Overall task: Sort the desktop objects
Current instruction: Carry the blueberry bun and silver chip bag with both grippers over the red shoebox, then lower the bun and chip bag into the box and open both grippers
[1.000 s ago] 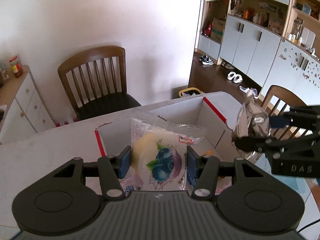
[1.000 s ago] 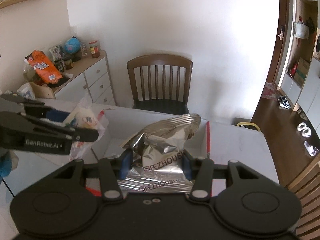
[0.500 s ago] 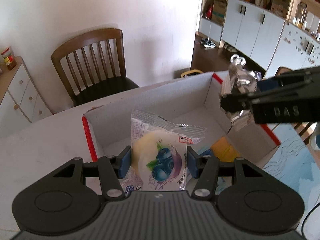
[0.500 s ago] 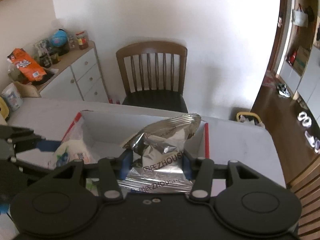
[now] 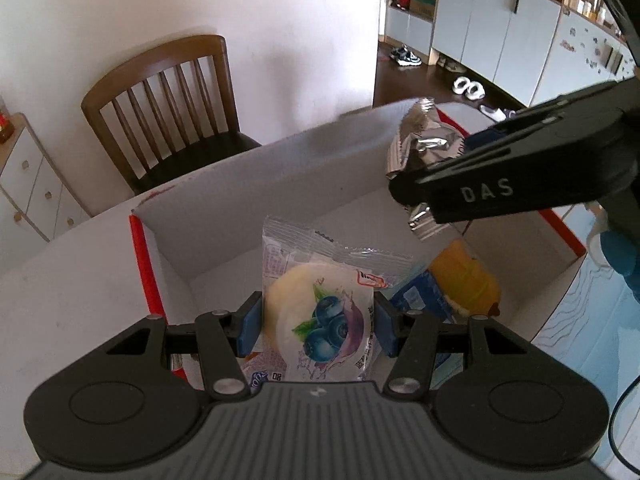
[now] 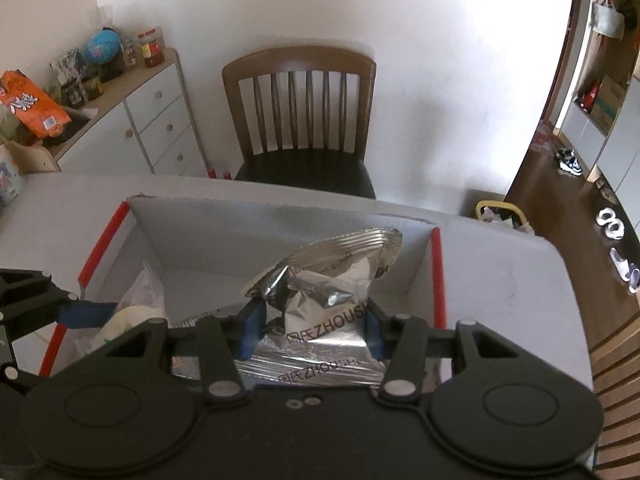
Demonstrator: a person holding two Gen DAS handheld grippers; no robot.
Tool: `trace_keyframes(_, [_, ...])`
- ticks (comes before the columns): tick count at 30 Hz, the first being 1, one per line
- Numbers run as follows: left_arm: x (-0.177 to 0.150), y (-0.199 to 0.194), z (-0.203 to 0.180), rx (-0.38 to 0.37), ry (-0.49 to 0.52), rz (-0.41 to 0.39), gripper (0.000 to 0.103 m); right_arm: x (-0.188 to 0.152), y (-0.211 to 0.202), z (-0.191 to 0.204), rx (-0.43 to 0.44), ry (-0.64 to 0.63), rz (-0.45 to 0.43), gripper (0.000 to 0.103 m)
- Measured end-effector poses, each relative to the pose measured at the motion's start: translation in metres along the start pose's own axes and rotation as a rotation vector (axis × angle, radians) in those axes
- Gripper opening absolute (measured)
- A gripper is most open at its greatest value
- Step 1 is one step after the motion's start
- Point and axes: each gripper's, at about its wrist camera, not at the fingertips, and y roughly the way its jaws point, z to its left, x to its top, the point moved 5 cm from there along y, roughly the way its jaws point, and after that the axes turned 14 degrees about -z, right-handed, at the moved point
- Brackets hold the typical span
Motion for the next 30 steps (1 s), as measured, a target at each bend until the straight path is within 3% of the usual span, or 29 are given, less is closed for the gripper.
trace_keyframes(20, [-0.012, 0.031, 0.0, -0.021, 0.018, 0.064, 0.055, -0.032, 0.045, 0.001, -0.018, -0.014, 0.146, 0.05])
trace_keyframes(30, [-0.015, 0.039, 0.002, -0.032, 0.001, 0.082, 0.055, -0.036, 0.051, 0.002, -0.019, -0.03, 0.164, 0.051])
